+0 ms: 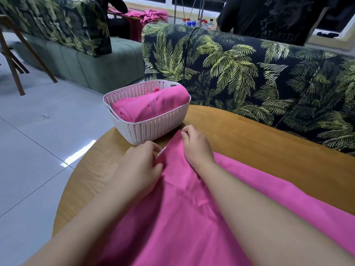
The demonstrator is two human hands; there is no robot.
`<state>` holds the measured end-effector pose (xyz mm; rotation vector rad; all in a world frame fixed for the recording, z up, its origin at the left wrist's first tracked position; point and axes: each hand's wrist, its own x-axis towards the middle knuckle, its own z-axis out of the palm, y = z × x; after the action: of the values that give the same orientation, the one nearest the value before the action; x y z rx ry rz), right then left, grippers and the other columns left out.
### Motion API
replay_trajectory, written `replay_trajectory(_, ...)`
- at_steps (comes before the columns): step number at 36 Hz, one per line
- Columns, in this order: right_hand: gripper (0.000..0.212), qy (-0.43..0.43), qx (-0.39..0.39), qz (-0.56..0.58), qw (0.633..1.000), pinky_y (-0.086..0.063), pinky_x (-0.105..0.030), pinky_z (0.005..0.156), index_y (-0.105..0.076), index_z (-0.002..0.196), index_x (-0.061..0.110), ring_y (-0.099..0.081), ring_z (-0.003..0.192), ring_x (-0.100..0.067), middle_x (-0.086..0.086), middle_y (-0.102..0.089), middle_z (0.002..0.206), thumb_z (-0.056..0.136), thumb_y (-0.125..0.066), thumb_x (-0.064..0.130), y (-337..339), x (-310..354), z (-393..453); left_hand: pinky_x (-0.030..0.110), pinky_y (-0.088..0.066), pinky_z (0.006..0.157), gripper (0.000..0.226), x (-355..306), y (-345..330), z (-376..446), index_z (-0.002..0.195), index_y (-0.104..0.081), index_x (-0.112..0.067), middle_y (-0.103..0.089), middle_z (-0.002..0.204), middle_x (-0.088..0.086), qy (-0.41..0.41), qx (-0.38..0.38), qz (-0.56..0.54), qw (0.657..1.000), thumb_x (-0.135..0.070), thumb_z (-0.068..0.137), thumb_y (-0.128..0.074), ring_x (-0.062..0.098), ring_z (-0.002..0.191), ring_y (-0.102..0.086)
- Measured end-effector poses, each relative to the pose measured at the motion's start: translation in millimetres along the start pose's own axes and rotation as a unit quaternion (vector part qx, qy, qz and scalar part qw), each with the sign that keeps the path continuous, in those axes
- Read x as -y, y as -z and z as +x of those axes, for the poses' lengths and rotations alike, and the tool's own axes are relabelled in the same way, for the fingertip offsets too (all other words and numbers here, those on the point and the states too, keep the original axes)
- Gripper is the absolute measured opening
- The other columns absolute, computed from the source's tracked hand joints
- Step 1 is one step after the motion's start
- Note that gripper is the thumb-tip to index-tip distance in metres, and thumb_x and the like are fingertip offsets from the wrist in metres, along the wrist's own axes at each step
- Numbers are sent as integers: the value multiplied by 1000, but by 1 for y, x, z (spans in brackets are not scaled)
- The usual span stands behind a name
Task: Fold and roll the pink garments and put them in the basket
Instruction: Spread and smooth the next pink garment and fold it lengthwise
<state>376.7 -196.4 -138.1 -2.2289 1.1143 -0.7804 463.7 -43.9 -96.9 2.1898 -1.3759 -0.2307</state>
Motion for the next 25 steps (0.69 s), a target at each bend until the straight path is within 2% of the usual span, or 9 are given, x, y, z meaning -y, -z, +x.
replay_trajectory(6,17,35,-25,15,999,-25,-34,65,-51,108,11,-57,89,-36,-16,-65,97,102,-39,21,5,3,-5,34,-34,102,62,-9,-19,24,135,-43,-5,-51,128,15,-53,-13,-38,998,-17,81,-69,31,121,-47)
replay_trajectory(9,17,50,-35,33,998,-26,-34,64,-50,111,9,-58,88,-38,-17,-64,98,103,-38,19,8,5,-8,37,-36,102,66,-19,-28,38,139,-35,-4,-50,134,17,-54,-13,-43,998,-15,83,-66,34,122,-47)
replay_trajectory(13,18,55,-26,30,998,-37,-39,70,-49,112,11,-59,90,-37,-16,-65,101,103,-37,19,7,6,-8,27,-37,88,56,-25,-35,49,133,-36,-4,-57,125,17,-24,17,-93,995,-11,84,-63,31,115,-55)
replay_trajectory(15,19,54,-22,23,998,-40,-40,72,-49,113,11,-60,91,-36,-16,-65,102,103,-36,21,7,6,-8,26,-41,85,60,-20,-33,55,127,-44,-5,-60,119,11,10,60,-138,989,-21,77,-72,24,109,-58)
replay_trajectory(17,19,55,-21,17,998,-41,-40,72,-49,113,11,-59,92,-35,-15,-65,103,104,-35,21,8,6,-8,32,-51,80,62,-13,-28,58,113,-59,-6,-68,102,5,23,122,-192,973,-37,64,-79,19,91,-64)
replay_trajectory(19,20,56,-22,10,998,-39,-39,71,-49,114,11,-59,92,-34,-14,-64,104,104,-35,21,7,6,-7,28,-51,58,38,-8,-18,54,95,-66,-5,-66,74,4,26,182,-242,953,-28,70,-81,15,62,-58)
replay_trajectory(20,20,57,-22,7,998,-37,-38,70,-49,114,11,-59,93,-34,-13,-64,105,104,-35,21,7,5,-7,26,-48,55,26,-6,-11,49,91,-66,-5,-63,69,6,32,213,-261,941,-20,74,-80,15,59,-56)
replay_trajectory(23,20,60,-22,-4,998,-31,-34,67,-50,113,10,-58,93,-34,-12,-64,106,104,-36,21,6,4,-6,35,-53,69,37,2,4,31,99,-62,1,-68,87,16,44,302,-333,892,-15,71,-80,27,75,-61)
replay_trajectory(25,20,65,-24,-11,998,-30,-34,67,-50,113,9,-58,94,-35,-13,-64,106,103,-37,21,6,3,-6,31,-48,63,46,8,9,17,104,-58,1,-62,84,10,25,325,-341,882,-18,69,-81,23,73,-55)
